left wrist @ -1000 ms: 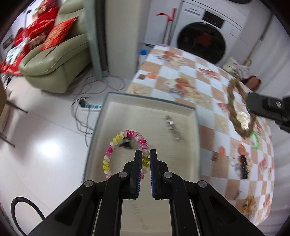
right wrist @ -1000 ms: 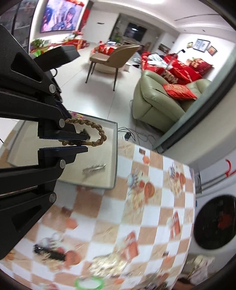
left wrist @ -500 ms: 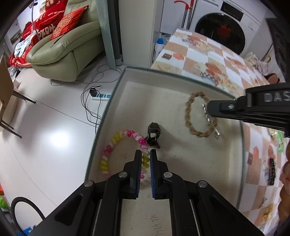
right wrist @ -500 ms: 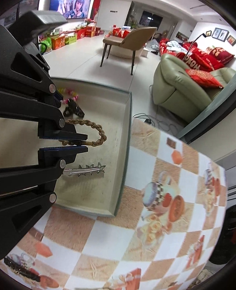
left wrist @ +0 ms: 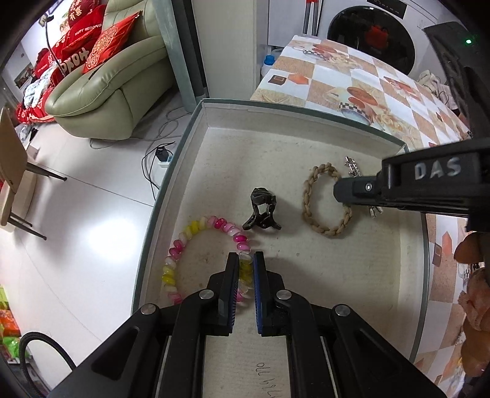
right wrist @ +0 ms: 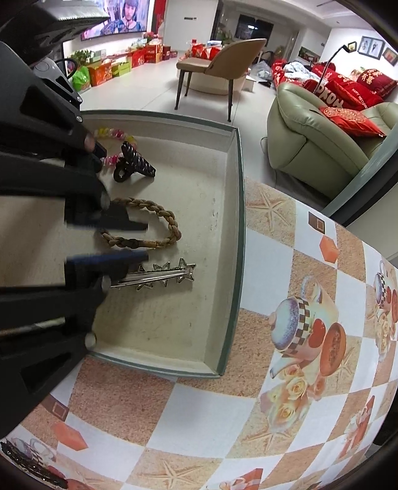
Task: Organize jewelry
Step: 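Carry both bracelets into the white tray and release them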
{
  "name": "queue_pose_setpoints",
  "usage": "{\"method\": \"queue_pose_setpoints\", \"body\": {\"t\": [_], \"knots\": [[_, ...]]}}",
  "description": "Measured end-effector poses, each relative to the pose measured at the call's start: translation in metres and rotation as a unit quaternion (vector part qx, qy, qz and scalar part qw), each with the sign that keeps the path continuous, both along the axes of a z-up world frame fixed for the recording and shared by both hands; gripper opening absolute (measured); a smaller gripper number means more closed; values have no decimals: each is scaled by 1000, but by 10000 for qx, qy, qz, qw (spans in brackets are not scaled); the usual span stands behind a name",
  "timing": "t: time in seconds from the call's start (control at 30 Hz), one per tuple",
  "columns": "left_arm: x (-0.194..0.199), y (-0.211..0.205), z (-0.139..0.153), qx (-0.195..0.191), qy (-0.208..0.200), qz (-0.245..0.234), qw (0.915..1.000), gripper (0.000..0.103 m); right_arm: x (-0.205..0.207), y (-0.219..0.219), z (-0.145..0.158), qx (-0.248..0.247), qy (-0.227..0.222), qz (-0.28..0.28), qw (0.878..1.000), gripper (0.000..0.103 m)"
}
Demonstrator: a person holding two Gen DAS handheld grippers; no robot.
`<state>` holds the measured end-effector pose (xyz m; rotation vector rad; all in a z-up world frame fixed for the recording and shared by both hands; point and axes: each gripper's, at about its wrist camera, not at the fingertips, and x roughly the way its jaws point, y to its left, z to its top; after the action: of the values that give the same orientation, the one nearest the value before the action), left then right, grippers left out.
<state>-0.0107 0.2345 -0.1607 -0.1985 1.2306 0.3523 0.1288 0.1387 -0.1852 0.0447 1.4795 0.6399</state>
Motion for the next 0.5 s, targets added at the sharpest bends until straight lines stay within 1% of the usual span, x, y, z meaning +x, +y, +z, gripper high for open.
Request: {"method": "queue_pose_setpoints", "body": {"t": [0.07,0.17,0.23,0.3,0.33,0.4,0.47,0.5], "knots": [[0,0,1,-9,28,19,10000,13,1,-7,7,140,-25,-54,9999,42],[-1,-1,2,41,52,-33,10000,13,0,-18,21,396,-71,-139,9991,43],[-1,-3,3,88,89,-91,9999,13,-2,-30,34,555,-118,-262,9980,47],[-2,-5,5,62,105,-153,9998,14,-5,-42,45,655,-189,-371,9970,54],[-1,-6,5,66,116,-163,9998,14,-7,-50,52,689,-248,-417,9964,55],[-1,-8,6,65,143,-191,9997,14,-13,-65,62,707,-367,-489,9956,63],[-1,-9,6,44,169,-221,9996,14,-21,-84,70,651,-471,-619,9948,68],[0,-10,6,32,194,-236,9995,14,-23,-92,72,607,-503,-681,9946,68]]}}
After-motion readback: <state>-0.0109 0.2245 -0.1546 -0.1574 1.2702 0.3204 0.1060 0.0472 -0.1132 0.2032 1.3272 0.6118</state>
